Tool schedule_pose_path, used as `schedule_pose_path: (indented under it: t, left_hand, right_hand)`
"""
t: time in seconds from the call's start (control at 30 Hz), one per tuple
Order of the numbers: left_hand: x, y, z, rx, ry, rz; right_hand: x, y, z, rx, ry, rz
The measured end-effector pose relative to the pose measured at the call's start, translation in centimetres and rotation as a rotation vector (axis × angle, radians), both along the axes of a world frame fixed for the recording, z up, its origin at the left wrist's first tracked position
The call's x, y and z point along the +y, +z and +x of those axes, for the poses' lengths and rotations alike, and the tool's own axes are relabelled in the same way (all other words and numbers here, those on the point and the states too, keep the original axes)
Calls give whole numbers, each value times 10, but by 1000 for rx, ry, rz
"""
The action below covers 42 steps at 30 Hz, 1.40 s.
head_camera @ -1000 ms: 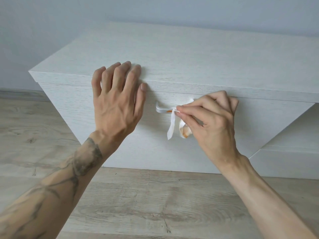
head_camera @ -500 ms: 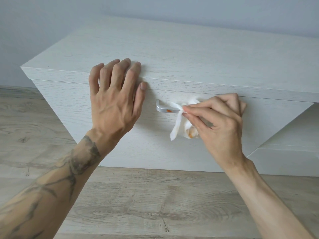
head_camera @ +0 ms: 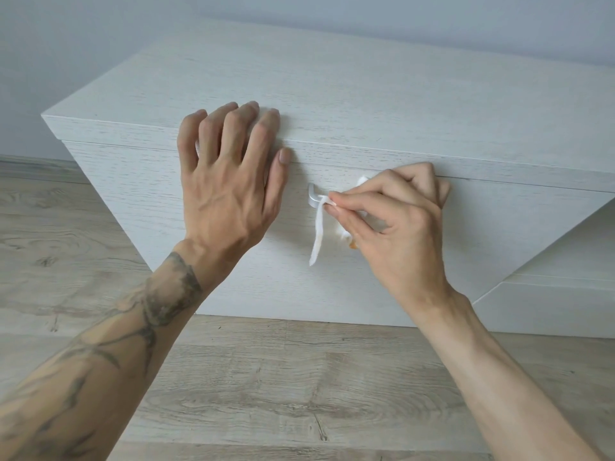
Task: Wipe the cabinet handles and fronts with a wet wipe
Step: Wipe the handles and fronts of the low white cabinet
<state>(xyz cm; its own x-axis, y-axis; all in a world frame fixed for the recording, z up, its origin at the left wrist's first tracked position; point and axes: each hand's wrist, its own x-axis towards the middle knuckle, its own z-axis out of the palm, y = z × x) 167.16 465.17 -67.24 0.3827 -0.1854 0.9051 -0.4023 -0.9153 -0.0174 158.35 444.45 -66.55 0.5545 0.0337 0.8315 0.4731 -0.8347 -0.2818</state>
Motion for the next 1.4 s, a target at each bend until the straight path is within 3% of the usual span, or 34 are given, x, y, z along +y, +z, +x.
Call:
schedule_pose_path:
  t: [0.8,1.4]
  left_hand:
    - [-1,1,-3,13,18,7]
    - [-3,-1,0,-24,32,9]
  right_hand:
    - [9,-3,-11,-23,-104,2]
    - [46,-6,5,-172,-207,-6]
